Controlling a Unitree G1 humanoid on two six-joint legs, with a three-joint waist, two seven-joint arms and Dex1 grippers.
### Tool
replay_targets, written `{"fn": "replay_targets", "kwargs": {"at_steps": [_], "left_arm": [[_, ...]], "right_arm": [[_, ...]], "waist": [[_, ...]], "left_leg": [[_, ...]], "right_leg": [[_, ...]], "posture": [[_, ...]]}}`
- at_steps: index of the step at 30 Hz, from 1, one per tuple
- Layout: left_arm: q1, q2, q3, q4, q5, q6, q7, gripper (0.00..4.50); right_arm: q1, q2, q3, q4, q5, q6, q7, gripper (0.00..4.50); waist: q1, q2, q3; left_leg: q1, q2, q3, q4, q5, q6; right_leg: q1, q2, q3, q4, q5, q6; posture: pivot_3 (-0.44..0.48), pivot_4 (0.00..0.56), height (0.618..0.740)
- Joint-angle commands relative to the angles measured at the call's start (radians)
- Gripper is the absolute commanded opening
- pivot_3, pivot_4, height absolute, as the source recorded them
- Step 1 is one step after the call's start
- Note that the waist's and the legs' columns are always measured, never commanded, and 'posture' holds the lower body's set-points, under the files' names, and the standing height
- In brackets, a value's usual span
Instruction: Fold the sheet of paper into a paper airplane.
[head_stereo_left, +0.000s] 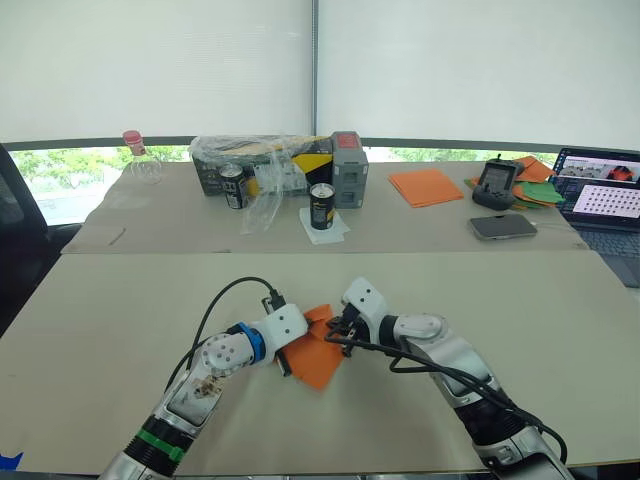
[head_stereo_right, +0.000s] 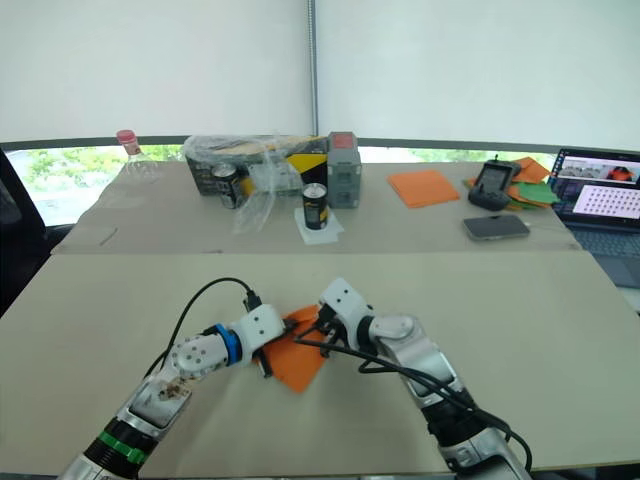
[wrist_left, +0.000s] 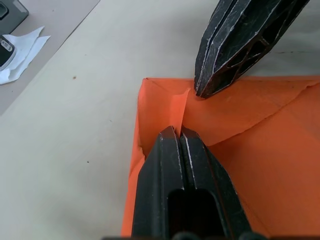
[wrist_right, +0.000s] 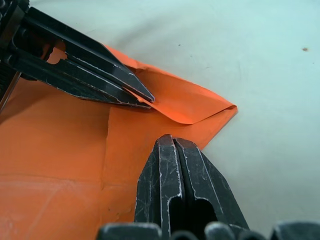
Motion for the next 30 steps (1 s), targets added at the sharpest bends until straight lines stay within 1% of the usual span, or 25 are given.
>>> {"fn": "replay_targets", "kwargs": {"at_steps": [1, 10, 16, 21, 30], "left_arm": [[-0.008, 0.014, 0.019, 0.007, 0.025, -0.003, -0.001, 0.04], [-0.012, 0.028, 0.011, 0.009, 0.054, 0.026, -0.011, 0.04], [-0.021, 0.031, 0.012, 0.003, 0.06, 0.042, -0.016, 0.04], [-0.026, 0.025, 0.008, 0.003, 0.063, 0.052, -0.02, 0.04], [-0.027, 0.006, 0.009, -0.009, 0.07, 0.082, -0.012, 0.04]], "right_arm": [[0.003, 0.012, -0.015, 0.002, 0.019, -0.01, -0.007, 0.0], [-0.036, 0.069, -0.055, 0.103, 0.006, -0.186, -0.053, 0.0], [-0.05, 0.084, -0.055, 0.14, 0.007, -0.235, -0.058, 0.0], [-0.061, 0.106, -0.045, 0.153, 0.014, -0.254, -0.047, 0.0], [-0.038, 0.095, -0.017, 0.217, -0.031, -0.186, -0.063, 0.0]], "waist": [[-0.001, 0.0, 0.0], [-0.003, 0.0, 0.0], [-0.004, 0.0, 0.0], [-0.005, 0.0, 0.0], [-0.004, 0.0, 0.0]], "left_leg": [[0.0, 0.0, 0.0, 0.0, 0.0, 0.0], [0.001, 0.0, 0.0, 0.0, 0.0, 0.0], [0.001, 0.0, 0.0, 0.0, 0.0, 0.0], [0.001, 0.0, 0.0, 0.0, 0.0, 0.0], [0.001, 0.0, 0.0, 0.001, 0.0, 0.0]], "right_leg": [[0.0, 0.0, 0.0, 0.0, 0.0, 0.0], [-0.001, 0.001, 0.0, 0.002, 0.0, 0.0], [-0.001, 0.0, 0.0, 0.003, 0.0, 0.0], [-0.001, 0.001, 0.0, 0.003, 0.0, 0.0], [-0.001, 0.0, 0.0, 0.004, 0.0, 0.0]], "posture": [[0.0, 0.15, 0.74], [0.0, 0.15, 0.74], [0.0, 0.15, 0.74], [0.0, 0.15, 0.74], [0.0, 0.15, 0.74]]}}
